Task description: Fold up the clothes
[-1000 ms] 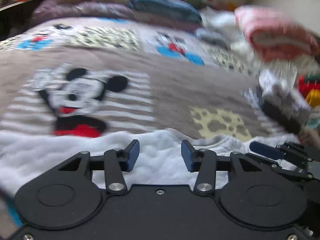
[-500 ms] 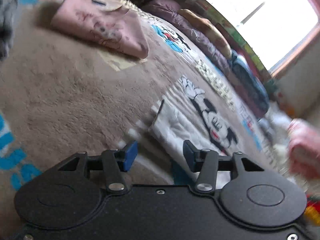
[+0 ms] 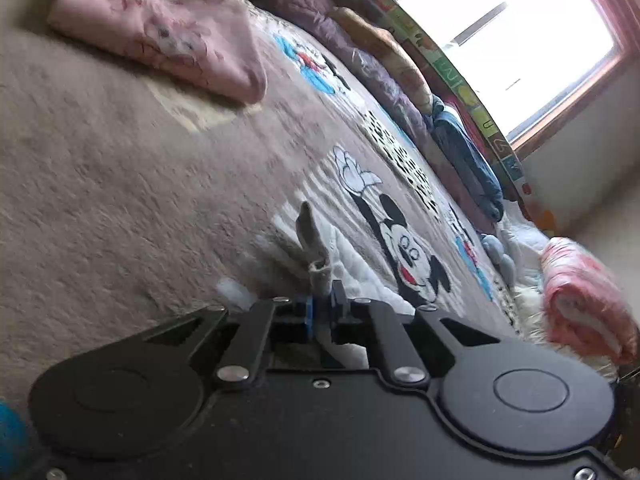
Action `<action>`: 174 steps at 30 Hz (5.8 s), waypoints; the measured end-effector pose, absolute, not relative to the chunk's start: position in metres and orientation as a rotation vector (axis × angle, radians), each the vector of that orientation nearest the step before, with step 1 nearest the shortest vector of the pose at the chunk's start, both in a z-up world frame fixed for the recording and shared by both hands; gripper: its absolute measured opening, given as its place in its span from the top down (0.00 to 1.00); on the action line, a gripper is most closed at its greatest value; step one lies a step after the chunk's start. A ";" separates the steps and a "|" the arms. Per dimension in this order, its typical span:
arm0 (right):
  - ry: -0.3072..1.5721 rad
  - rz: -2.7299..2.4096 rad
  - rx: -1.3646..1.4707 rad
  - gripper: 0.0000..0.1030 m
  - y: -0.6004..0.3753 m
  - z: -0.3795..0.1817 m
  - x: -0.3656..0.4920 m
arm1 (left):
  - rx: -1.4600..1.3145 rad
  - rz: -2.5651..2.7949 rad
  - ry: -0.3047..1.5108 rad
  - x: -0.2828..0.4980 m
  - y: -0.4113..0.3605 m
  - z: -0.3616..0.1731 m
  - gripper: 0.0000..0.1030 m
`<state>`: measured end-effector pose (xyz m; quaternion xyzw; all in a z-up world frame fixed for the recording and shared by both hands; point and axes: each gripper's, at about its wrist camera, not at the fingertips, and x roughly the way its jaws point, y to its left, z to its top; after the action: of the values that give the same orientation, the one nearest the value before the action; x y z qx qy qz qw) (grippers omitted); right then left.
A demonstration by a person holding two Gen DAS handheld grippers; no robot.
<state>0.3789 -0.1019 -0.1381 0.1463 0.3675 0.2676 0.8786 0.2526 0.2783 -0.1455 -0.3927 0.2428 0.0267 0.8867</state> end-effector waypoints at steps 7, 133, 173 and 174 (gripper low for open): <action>0.765 0.530 0.228 0.78 -0.090 -0.145 0.383 | -0.749 0.097 0.503 0.227 0.282 -0.149 0.95; 0.459 0.163 0.896 0.54 -0.524 -0.182 0.182 | 0.222 -0.288 0.678 0.137 -0.163 -0.115 0.23; 0.285 0.304 1.126 0.21 -0.545 -0.182 0.157 | 1.105 -0.360 0.327 0.221 -0.382 -0.186 0.53; 0.279 0.310 1.133 0.20 -0.546 -0.182 0.158 | 1.123 -0.360 0.314 0.223 -0.386 -0.188 0.55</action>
<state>0.1577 -0.5464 -0.1817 0.5329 0.1314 0.1457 0.8231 0.2233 -0.3856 -0.1884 0.5273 0.1477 -0.1689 0.8196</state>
